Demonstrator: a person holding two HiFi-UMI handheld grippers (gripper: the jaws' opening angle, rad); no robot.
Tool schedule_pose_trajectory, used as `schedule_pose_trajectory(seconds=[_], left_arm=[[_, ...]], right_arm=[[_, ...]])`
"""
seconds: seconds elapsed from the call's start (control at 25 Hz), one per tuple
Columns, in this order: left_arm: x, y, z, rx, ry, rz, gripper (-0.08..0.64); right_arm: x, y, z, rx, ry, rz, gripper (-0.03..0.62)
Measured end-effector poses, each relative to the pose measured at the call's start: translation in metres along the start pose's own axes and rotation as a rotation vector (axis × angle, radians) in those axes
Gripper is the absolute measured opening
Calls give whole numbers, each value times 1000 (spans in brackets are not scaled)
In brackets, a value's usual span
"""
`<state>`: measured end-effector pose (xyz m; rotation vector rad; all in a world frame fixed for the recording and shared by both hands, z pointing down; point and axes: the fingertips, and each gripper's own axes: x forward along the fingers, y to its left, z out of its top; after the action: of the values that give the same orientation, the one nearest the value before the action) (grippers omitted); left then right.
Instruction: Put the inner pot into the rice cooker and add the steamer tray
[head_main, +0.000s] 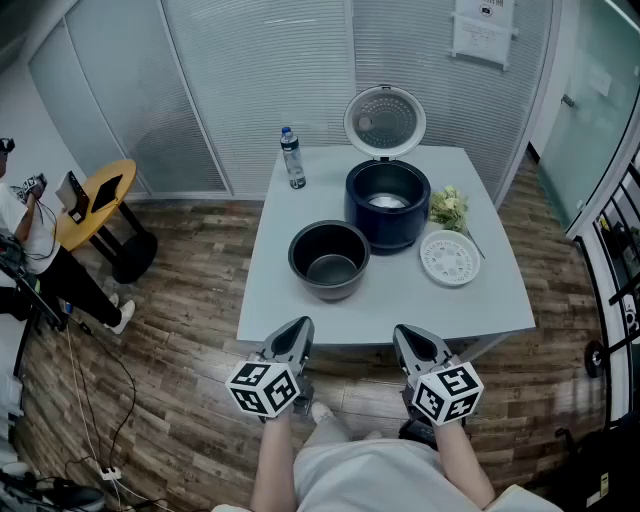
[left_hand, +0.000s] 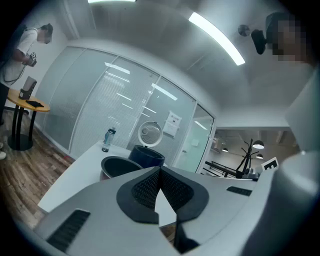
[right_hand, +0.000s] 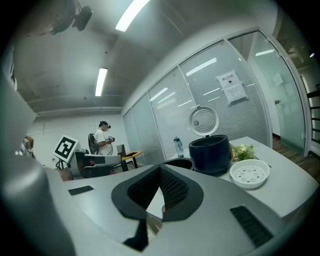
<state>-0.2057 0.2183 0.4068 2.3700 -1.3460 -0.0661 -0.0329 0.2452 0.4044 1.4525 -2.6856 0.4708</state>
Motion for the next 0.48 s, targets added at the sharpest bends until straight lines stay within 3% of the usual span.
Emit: schedule_pose_trajectory(seconds=[0.48], left_arm=[[-2, -24, -16, -3, 31, 1, 9]], right_arm=[[-29, -12, 2, -13, -20, -13, 15]])
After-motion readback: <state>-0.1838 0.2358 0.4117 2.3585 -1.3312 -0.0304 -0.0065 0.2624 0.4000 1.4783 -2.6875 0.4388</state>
